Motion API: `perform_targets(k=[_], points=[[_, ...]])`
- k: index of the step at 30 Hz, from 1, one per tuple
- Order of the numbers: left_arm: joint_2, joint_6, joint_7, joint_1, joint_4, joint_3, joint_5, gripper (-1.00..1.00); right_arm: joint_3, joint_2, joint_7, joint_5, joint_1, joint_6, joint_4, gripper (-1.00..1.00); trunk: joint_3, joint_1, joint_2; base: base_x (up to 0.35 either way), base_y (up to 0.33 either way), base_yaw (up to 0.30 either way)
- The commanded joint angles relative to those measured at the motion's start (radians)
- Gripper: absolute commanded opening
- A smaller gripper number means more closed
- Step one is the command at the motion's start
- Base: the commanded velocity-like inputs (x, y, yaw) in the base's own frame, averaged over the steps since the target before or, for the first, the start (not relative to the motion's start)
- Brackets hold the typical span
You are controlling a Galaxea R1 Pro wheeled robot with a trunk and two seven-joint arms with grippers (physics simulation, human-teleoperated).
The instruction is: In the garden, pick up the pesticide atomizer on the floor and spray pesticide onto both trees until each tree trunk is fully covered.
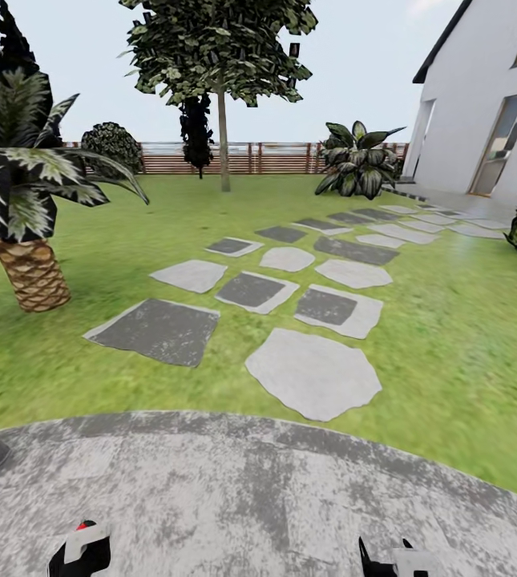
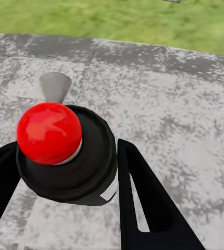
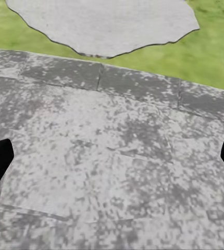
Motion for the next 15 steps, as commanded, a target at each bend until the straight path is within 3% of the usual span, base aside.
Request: perform_targets(k=[1,11,15], points=[[0.001,-0.002,-0.001,-0.001,0.001,-0.002,0.009,-1.0,-0.008,0.0,0.0,0.007,-0.001,-0.003,0.001,1.0,-0.001,0.0,0.0,0.339,0.001,0.0],[0.011,0.0,-0.002,-0.001,-0.001,-0.001,0.009,-1.0,-0.013,0.0,-0.006,0.003,-0.001,-0.004,-0.007,1.0,-0.001,0.0,0.0,0.339,0.0,0.0],[0.011,0.0,-0.003,-0.001,0.0,-0.001,0.009,-1.0,-0.013,0.001,-0.006,0.0,-0.001,-0.006,-0.074,1.0,-0.001,0.0,0.0,0.339,0.0,0.0]])
